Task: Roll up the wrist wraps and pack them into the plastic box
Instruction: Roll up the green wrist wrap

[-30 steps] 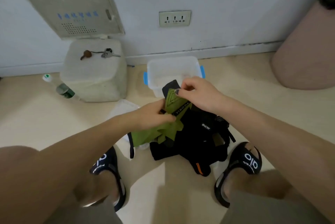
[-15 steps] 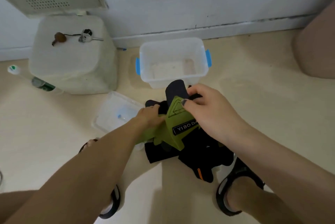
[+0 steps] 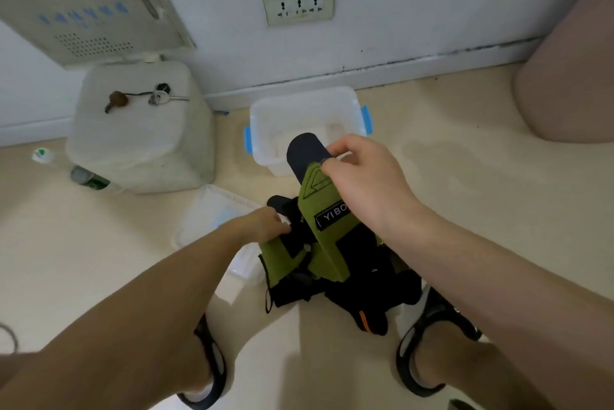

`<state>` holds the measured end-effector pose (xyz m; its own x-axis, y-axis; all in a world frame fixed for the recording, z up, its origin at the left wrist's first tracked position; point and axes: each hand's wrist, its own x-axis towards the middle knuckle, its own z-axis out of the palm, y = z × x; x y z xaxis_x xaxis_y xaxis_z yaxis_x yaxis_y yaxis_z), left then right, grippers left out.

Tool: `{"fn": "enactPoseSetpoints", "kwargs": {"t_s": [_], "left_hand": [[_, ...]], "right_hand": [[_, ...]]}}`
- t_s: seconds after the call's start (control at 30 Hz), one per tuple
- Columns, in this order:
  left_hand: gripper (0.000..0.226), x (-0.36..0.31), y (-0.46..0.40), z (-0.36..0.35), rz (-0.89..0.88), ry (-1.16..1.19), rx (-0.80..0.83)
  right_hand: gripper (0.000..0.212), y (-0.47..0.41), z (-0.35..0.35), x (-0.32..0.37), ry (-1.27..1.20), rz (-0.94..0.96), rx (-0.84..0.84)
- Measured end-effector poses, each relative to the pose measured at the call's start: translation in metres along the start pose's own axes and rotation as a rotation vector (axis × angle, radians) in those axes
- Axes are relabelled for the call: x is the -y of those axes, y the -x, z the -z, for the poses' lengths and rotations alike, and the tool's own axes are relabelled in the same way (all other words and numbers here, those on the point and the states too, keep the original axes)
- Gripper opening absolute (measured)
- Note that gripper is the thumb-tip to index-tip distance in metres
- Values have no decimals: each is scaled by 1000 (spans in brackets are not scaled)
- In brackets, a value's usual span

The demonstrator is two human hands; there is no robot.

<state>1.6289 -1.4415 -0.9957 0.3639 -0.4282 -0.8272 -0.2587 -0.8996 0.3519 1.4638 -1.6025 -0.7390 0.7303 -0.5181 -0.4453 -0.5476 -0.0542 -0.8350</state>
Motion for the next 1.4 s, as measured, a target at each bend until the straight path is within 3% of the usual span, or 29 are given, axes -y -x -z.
{"fn": "enactPoseSetpoints", "kwargs": {"t_s": [0.07,0.23,0.37,0.5,0.73,0.83,1.1,1.23,1.4], "left_hand": [[50,-37,74,24,-3,60,-46],[23,-62,169,76,-127,195,-206],[26,-74,233,98,-252,402,-195],[11,-77,265,98,-347,676,-271],[12,-102,279,99,-449,994,-304],[43,-99,279,100,-468,1086,-234],[32,-95,279,101,-404,1112,-332],[66,-94,286,101,-421,998,-245],[78,-103,292,96,-412,946,-119]], "right_hand": [[12,4,-1,11,-16,21,-14],[13,21,-3,36,-66,73,-32],[11,30,-4,43,-180,36,-49],[12,34,-5,40,-309,-26,2],[18,37,-13,42,-496,-77,140],[17,37,-12,47,-512,-35,155],[17,42,-4,47,-559,7,195],[16,43,-3,50,-590,-16,185],[13,46,-3,56,-579,14,212]]}}
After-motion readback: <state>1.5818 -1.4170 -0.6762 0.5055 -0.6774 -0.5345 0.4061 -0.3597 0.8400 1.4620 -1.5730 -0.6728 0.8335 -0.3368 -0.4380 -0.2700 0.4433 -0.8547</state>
